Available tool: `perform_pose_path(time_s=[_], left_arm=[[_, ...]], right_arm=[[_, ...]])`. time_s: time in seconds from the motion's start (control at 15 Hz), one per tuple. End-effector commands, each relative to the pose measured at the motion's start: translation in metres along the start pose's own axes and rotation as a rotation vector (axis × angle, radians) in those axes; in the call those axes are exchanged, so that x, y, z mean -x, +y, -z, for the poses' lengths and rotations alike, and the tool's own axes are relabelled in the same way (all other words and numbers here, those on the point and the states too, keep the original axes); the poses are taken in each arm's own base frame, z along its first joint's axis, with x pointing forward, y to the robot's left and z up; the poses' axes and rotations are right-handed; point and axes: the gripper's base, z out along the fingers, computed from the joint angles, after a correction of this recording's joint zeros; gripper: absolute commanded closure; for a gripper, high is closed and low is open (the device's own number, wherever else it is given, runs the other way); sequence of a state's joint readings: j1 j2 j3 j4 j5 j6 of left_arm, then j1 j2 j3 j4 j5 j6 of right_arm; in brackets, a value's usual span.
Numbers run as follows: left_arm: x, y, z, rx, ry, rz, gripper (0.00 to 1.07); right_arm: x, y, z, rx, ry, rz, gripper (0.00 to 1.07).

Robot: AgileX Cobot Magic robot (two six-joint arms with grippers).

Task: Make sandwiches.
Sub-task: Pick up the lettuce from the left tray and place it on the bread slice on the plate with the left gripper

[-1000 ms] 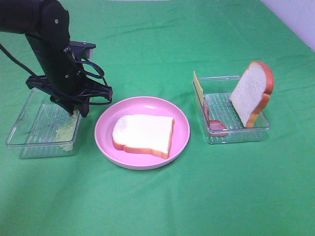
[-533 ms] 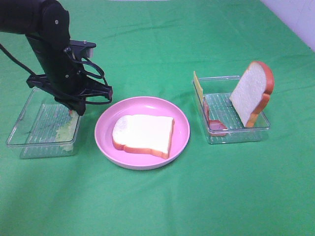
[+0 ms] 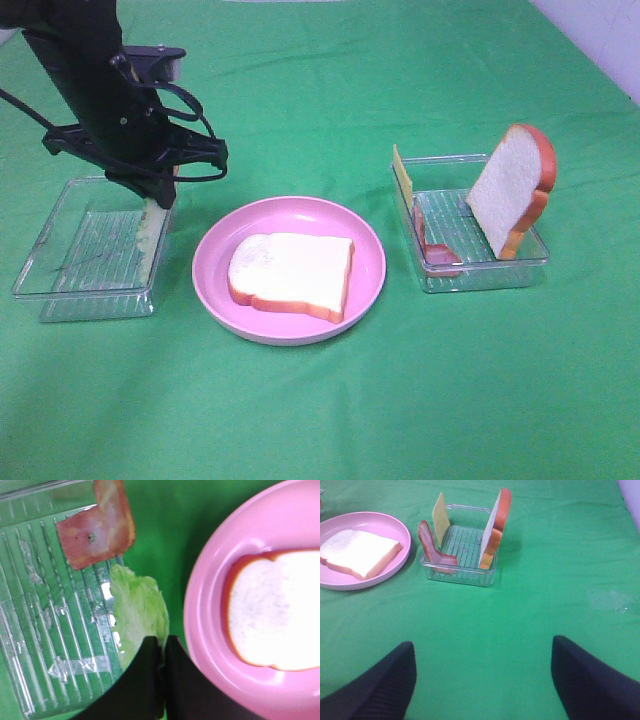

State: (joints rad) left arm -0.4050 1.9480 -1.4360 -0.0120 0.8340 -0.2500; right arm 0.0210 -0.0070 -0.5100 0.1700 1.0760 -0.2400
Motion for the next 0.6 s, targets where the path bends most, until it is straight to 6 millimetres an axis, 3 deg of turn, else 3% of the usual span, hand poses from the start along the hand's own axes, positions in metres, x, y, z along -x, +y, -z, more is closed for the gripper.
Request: perform_pose_path(time_s=[0.07, 0.27, 0.6], left_arm=[[0.0, -0.012, 0.021, -0.116, -0.028, 0.0, 1.07], [0.005, -0.033, 0.029, -0.356, -0.087, 0.01, 1.07], [0.011, -0.055, 0.007, -0.617, -0.1, 0.051, 1.07]], right_arm=[[-0.001, 0.0, 0.001, -0.004, -0.014, 0.006, 0.36], [-0.001, 0.0, 0.001, -0.004, -0.014, 0.006, 0.36], [-0.001, 0.0, 0.001, -0.004, -0.014, 0.006, 0.36]])
